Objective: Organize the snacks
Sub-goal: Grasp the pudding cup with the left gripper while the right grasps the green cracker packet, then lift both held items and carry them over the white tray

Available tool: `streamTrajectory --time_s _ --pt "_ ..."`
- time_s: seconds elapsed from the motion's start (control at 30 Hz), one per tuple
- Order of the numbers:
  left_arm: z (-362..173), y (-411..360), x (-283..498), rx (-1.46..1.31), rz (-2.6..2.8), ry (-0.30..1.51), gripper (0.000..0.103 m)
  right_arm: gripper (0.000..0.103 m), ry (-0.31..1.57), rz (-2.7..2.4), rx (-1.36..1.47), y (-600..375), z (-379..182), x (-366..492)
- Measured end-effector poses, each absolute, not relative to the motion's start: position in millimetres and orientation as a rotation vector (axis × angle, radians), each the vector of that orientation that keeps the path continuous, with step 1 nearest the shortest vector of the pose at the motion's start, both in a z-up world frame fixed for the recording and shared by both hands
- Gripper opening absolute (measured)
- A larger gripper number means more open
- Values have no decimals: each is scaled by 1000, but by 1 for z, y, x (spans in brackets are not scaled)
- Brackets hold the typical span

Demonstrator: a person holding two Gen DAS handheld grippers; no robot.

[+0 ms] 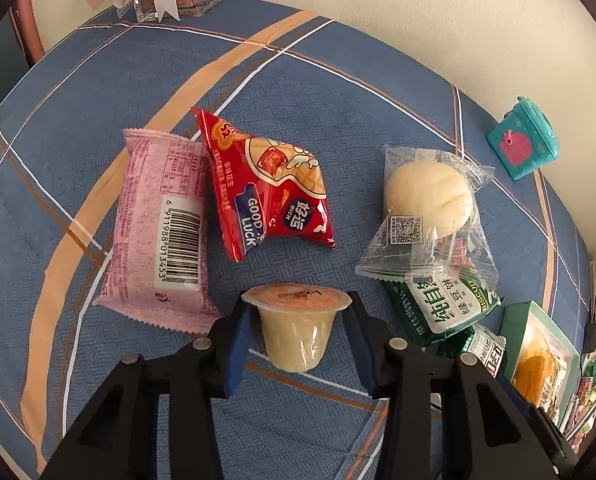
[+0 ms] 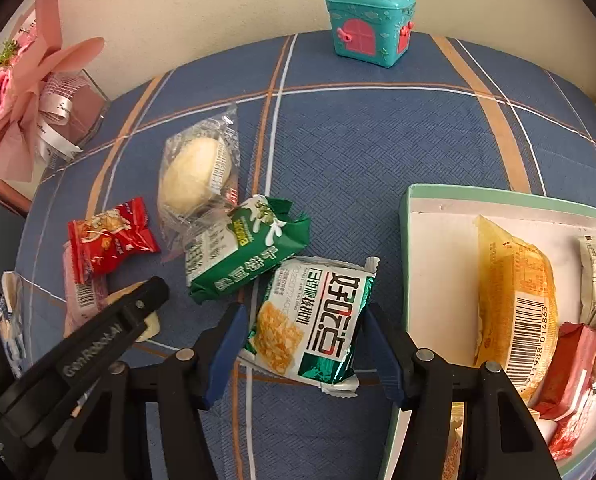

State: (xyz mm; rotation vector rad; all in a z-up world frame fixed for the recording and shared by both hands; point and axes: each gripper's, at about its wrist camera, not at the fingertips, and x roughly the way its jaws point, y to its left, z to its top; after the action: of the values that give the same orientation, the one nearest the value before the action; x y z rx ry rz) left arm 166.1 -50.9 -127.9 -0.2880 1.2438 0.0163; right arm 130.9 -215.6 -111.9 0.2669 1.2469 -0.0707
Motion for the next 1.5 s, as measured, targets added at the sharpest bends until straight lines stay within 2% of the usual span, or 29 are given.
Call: streamTrajectory --time_s 0.87,1.5 --pt "-121 -59 167 -270 5 1231 38 53 1263 -104 198 -202 -125 137" --pt "-25 -42 142 -304 -36 1016 36 52 1091 -87 266 -227 -34 116"
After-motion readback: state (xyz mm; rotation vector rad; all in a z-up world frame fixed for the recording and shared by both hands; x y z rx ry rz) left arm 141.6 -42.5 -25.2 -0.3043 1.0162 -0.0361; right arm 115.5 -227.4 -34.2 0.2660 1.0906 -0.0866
